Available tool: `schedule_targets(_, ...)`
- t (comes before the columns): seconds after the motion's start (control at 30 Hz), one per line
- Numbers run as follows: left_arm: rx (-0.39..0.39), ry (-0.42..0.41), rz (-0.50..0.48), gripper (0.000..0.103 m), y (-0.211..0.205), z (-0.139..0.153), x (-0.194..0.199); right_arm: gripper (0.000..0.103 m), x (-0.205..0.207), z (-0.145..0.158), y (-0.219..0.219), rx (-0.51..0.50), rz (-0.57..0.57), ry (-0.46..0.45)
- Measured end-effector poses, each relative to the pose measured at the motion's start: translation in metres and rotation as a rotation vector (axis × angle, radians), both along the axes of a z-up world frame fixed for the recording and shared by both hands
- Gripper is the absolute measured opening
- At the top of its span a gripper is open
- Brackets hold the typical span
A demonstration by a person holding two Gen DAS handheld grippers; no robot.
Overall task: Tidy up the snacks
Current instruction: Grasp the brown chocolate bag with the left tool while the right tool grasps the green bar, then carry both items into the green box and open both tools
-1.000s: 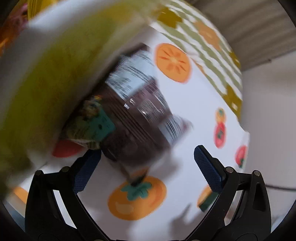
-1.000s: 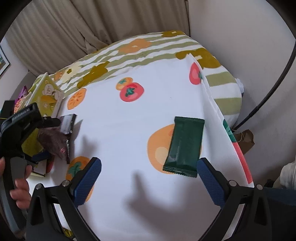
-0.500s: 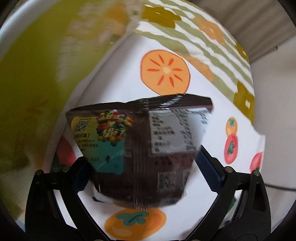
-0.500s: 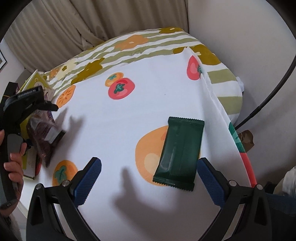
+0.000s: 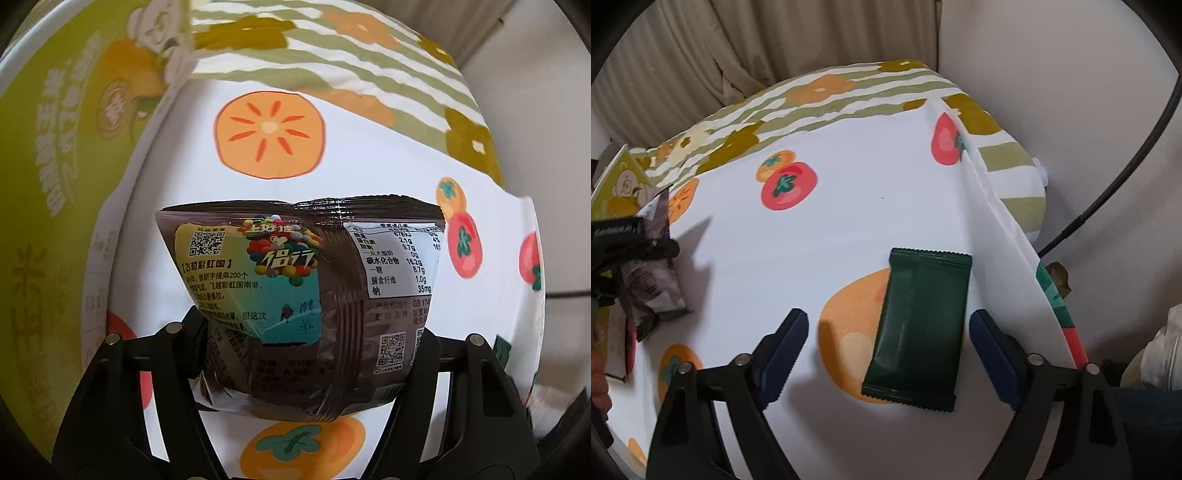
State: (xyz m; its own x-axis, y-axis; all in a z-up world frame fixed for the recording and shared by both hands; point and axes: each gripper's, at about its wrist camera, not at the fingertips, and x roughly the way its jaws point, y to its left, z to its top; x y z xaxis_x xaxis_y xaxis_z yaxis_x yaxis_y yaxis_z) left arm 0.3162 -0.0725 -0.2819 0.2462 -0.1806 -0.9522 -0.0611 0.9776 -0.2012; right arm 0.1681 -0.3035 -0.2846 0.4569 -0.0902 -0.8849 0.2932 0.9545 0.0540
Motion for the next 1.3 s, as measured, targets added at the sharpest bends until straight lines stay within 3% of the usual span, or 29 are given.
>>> schedule_targets(0.13, 0.016, -0.008, -0.053, 0.064, -0.008, -0.002, 0.000, 0.070, 0.005, -0.003, -0.001, -0.024, -0.025, 0.022)
schedule_targets(0.37, 0.029, -0.020, -0.129, 0.063, -0.014, 0.001, -0.009, 0.063, 0.008, -0.006, 0.000, -0.060, -0.049, 0.056)
schedule_targets(0.53, 0.001, -0.001, -0.173, 0.061, -0.020, -0.001, -0.013, 0.042, 0.006, -0.006, -0.003, -0.084, -0.057, 0.057)
schedule_targets(0.73, 0.023, -0.039, -0.229, 0.061, -0.029, 0.010, -0.033, 0.041, -0.003, -0.003, -0.001, -0.058, -0.008, 0.015)
schedule_targets(0.93, -0.016, -0.111, -0.257, 0.060, -0.027, 0.052, -0.059, 0.041, -0.015, 0.026, 0.005, -0.008, 0.029, -0.069)
schedule_targets(1.13, -0.048, -0.213, -0.233, 0.060, -0.010, 0.116, -0.089, 0.041, -0.032, 0.085, 0.024, -0.001, 0.126, -0.169)
schedule_targets(1.3, -0.045, -0.285, -0.180, 0.060, 0.029, 0.172, -0.109, 0.041, -0.035, 0.138, 0.052, 0.018, 0.242, -0.263)
